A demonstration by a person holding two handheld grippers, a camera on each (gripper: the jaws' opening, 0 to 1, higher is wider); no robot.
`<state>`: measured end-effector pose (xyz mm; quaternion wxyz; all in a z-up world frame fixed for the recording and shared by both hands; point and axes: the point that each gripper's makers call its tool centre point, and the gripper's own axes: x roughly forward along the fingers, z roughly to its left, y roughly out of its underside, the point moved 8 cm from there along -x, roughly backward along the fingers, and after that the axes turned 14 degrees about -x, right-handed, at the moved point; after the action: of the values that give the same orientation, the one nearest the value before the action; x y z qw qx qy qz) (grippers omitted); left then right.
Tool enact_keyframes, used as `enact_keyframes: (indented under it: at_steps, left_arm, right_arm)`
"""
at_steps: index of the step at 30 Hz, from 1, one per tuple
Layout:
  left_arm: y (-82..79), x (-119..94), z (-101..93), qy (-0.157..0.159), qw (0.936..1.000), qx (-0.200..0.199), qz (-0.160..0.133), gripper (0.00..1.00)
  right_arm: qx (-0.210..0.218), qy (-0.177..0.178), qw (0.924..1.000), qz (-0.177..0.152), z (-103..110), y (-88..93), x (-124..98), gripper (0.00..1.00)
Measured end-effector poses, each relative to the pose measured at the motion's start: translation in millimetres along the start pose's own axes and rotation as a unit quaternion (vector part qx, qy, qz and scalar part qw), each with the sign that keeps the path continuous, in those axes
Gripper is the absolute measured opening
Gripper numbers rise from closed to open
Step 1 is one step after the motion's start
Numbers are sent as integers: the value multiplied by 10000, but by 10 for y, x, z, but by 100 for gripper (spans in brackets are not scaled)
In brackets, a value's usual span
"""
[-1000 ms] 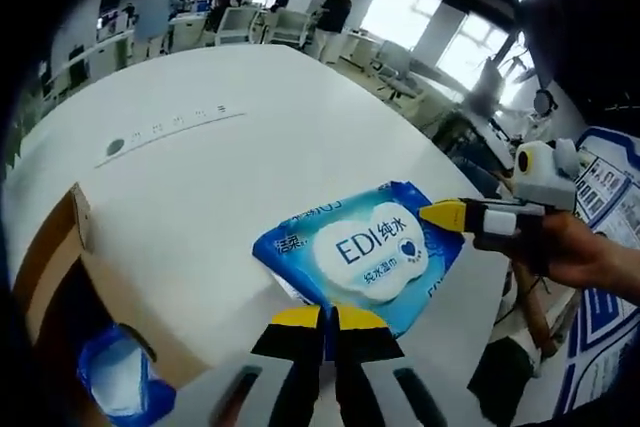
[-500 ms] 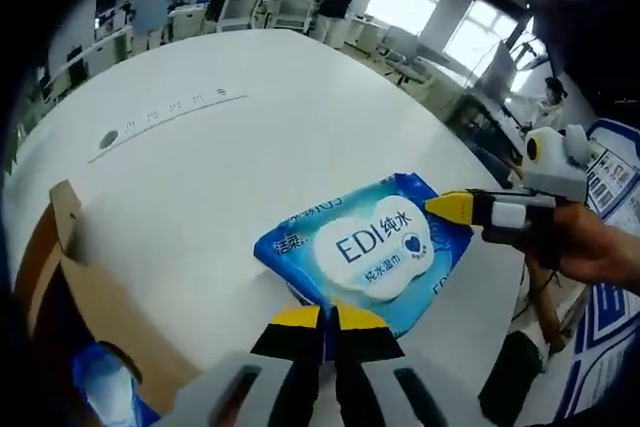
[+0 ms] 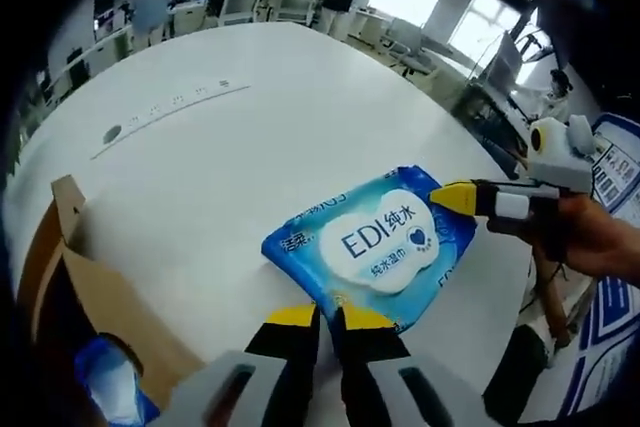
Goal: Operate the shoe box by opening the lid, removing the specified soft item, and placing it in the target area until the item is outside and the box remains undamaged.
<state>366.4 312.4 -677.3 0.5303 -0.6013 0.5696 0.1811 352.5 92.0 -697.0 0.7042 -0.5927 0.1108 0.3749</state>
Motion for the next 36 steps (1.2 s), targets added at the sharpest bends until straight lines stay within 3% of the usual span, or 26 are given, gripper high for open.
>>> enact_keyframes:
  at_steps: [4,15,21,36]
  left_arm:
    - [-15,-33,61,-214,9994,222,-137,17]
    - [-33,-290,110,-284,9986,34,-446,17]
    - [-16,-406,123,-288,9976,193,-602,18]
    - [37,-697,273,-219,9954,34,-935,18]
  right_arm:
    - [52,30,10000,-12,6,-10,-46,4]
    - [-52,166,9998,-65,24,-22,-233,4]
    - [-86,198,9997,-151,75,-46,-295,7]
    - [-241,179,9993,-235,361,-76,-400,6]
